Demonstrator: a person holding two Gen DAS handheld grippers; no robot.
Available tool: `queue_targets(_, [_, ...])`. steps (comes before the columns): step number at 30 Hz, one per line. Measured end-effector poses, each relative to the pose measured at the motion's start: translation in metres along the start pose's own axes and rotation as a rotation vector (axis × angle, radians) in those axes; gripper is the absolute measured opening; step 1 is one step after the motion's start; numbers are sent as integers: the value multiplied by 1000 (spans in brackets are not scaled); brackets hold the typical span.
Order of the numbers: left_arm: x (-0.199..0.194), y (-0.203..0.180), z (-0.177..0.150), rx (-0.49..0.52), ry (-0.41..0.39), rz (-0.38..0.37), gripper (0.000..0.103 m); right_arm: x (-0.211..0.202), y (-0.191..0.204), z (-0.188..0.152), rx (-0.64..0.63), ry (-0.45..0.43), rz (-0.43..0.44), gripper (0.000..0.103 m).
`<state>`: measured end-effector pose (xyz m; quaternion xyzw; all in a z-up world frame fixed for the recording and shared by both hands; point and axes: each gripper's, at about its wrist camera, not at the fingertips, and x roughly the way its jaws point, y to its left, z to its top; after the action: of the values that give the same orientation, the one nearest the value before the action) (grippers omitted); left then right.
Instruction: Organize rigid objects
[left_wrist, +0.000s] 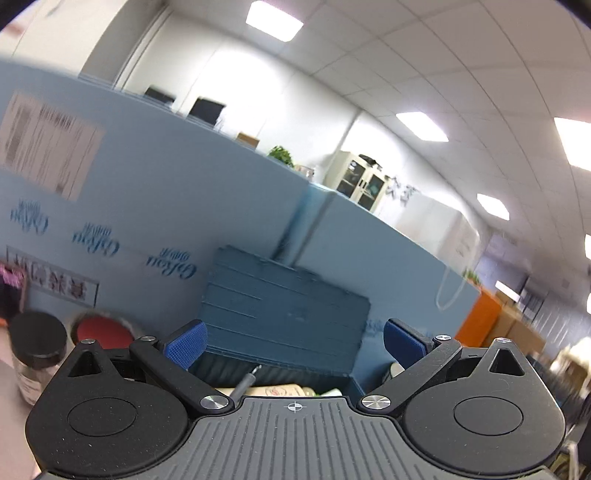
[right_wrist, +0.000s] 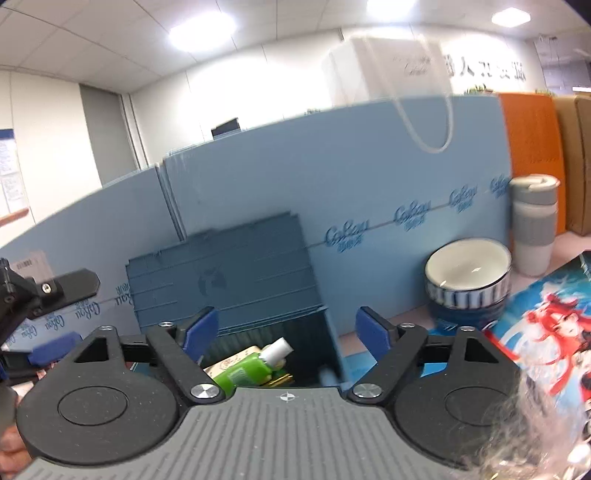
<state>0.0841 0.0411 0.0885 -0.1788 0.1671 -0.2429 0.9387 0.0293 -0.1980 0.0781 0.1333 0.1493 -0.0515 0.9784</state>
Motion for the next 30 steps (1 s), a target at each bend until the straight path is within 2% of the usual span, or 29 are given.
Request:
queue_targets(3, [-16, -21, -7, 88, -20, 26, 103, -18, -6, -2, -15, -32, 6, 84])
queue_targets(8, [-40, -40, -22, 165, -49, 44, 103, -40, -11, -10, -2, -57, 66, 92])
queue_targets(10, [-45, -46, -31, 220, -59, 74, 103, -46, -11, -15, 0, -67, 80, 96])
queue_targets(13, [-48, -49, -42, 293, -91, 115, 103, -48, -10, -25, -24, -61, 84, 96])
queue_targets(18, [-52, -41, -48, 290, -164, 128, 103, -40, -10, -42, -51, -67, 74, 96])
queue_targets(23, [-46, -21, -65, 200, -301, 149, 103, -26, -9, -58, -92, -126, 61, 96])
queue_targets(27, [-35, -12, -85, 231, -367, 197, 103, -13, -11, -70, -74, -188, 38, 96])
queue_targets(30, [-34, -8, -96, 227, -416, 202, 103, -13, -11, -84, -72, -294, 8, 102])
